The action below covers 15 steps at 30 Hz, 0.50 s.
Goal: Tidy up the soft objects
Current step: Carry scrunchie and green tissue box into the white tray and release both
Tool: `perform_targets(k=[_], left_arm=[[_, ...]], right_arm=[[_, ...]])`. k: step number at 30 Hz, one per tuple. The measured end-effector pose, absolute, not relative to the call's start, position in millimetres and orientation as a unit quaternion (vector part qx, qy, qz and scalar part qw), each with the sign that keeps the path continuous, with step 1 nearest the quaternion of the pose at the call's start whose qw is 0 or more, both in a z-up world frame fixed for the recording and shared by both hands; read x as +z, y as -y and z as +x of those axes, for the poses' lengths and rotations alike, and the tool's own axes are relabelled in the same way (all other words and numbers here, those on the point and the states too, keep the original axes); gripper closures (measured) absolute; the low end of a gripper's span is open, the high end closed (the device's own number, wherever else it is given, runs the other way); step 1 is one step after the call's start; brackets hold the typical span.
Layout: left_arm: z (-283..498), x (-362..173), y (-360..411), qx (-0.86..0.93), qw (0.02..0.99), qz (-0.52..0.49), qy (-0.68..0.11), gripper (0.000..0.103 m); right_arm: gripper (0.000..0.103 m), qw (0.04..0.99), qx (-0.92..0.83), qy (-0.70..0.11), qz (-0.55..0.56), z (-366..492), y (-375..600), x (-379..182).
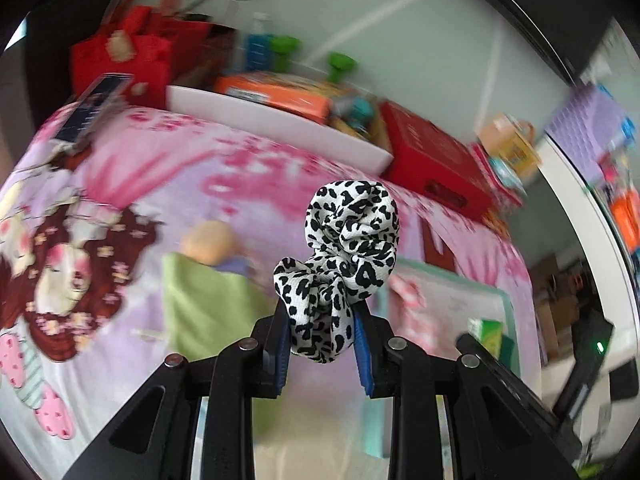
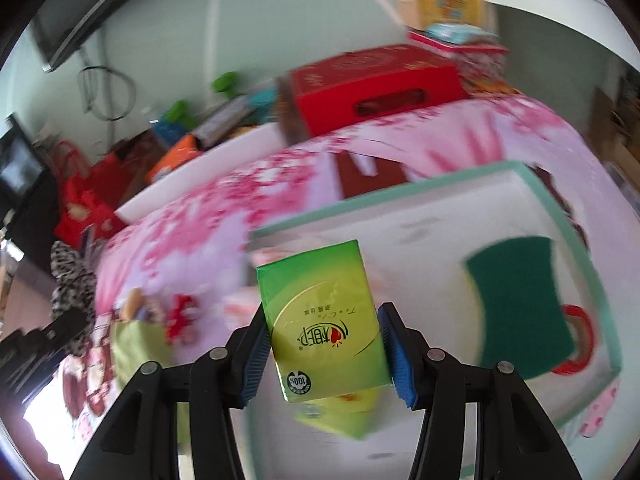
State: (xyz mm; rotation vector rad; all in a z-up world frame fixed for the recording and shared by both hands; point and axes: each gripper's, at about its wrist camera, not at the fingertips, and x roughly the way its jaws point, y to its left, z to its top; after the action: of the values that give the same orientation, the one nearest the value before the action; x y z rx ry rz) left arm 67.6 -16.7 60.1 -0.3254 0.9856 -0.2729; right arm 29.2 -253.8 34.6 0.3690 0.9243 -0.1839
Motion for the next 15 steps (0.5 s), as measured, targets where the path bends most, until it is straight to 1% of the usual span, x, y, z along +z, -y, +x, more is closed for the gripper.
perform_targets(k=[8, 15], left_arm=[[54, 46, 97, -0.210, 0.841, -0.087, -0.492, 0.074], [58, 29, 130, -0.226, 0.832, -0.048, -0.505, 0.074]], right_arm=[[0.048, 0.855, -0.118, -0.458, 0.214, 21, 292, 15], [0.048, 0.846, -0.141, -0.461, 0.226, 17, 310, 7]])
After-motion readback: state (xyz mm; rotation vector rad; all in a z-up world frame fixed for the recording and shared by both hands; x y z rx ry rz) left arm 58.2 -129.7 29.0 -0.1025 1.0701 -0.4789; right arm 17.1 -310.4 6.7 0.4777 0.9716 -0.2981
